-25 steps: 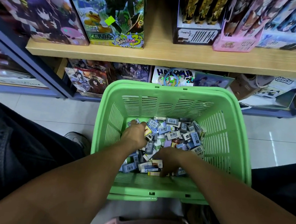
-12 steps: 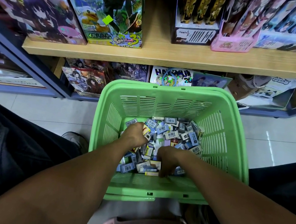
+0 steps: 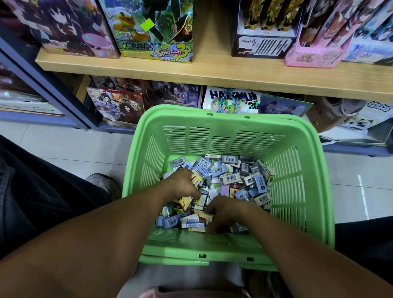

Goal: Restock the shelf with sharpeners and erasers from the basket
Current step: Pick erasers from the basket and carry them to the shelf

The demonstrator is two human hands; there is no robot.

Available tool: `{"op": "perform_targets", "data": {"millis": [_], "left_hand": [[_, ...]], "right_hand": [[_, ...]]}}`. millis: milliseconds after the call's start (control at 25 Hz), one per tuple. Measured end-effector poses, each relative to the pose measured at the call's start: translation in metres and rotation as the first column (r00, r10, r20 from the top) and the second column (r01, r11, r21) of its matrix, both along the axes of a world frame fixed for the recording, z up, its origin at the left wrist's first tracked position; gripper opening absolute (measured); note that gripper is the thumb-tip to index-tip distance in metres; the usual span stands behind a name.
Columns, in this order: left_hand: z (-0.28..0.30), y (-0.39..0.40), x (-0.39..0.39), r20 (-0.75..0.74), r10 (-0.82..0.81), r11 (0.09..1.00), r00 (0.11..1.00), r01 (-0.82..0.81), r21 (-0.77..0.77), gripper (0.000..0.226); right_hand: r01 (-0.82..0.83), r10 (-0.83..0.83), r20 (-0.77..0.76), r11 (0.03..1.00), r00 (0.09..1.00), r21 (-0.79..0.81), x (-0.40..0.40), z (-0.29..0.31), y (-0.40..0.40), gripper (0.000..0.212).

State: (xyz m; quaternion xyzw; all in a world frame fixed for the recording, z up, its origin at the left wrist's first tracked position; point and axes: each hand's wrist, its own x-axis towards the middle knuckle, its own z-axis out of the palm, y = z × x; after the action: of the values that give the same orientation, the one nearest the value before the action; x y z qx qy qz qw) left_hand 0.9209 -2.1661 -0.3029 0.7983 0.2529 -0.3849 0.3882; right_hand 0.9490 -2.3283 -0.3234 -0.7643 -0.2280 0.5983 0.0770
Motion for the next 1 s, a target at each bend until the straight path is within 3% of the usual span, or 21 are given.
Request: {"op": "perform_targets", "data": {"millis": [80,240,360,440,560,640,680,760,880,960,1000], "left_hand": [[0.002,-0.001,0.001,-0.017,0.143,0.988,0.990,-0.144,-0.058,0.070],[0.008,0.003,0.008,-0.089,0.436,0.881,0.895,-0.445,-0.158,0.036],[0.013,0.010,0.009,-0.110,0.558,0.799,0.823,-0.568,-0.198,0.033],[0.011,0.015,0.011,-0.121,0.627,0.738,0.770,-0.636,-0.225,0.034],[0.012,0.013,0.014,-0.199,0.703,0.610,0.683,-0.723,-0.325,0.024],[0.017,0.003,0.017,-0.265,0.725,0.511,0.636,-0.755,-0.412,0.017],[0.020,-0.002,0.020,-0.305,0.728,0.446,0.613,-0.763,-0.468,0.017],[0.023,-0.011,0.025,-0.336,0.742,0.375,0.580,-0.775,-0.509,0.020],[0.027,-0.019,0.024,-0.310,0.738,0.432,0.600,-0.773,-0.465,0.027],[0.025,-0.020,0.021,-0.267,0.747,0.495,0.609,-0.777,-0.388,0.037],[0.024,-0.021,0.021,-0.242,0.757,0.512,0.607,-0.781,-0.359,0.050]], "right_hand": [[0.118,-0.118,-0.018,0.992,0.993,0.049,-0.001,0.001,0.001,0.019],[0.158,-0.158,-0.017,0.985,0.987,0.070,-0.001,0.005,0.006,0.023],[0.311,-0.305,-0.081,0.947,0.949,0.079,0.015,0.017,-0.005,0.023],[0.542,-0.526,-0.176,0.839,0.832,0.054,0.033,0.028,-0.015,0.025],[0.832,-0.803,-0.215,0.542,0.555,0.123,0.060,0.037,-0.025,0.026],[0.907,-0.885,-0.225,0.361,0.407,0.218,0.065,0.037,-0.020,0.029],[0.906,-0.887,-0.246,0.325,0.391,0.270,0.061,0.037,-0.014,0.030],[0.850,-0.832,-0.267,0.378,0.486,0.368,0.045,0.034,-0.003,0.031],[0.746,-0.715,-0.248,0.555,0.654,0.367,0.036,0.035,-0.008,0.035],[0.600,-0.612,-0.052,0.751,0.789,0.277,0.041,0.035,-0.021,0.022],[0.472,-0.499,0.120,0.859,0.858,0.199,0.042,0.035,-0.027,0.017]]}}
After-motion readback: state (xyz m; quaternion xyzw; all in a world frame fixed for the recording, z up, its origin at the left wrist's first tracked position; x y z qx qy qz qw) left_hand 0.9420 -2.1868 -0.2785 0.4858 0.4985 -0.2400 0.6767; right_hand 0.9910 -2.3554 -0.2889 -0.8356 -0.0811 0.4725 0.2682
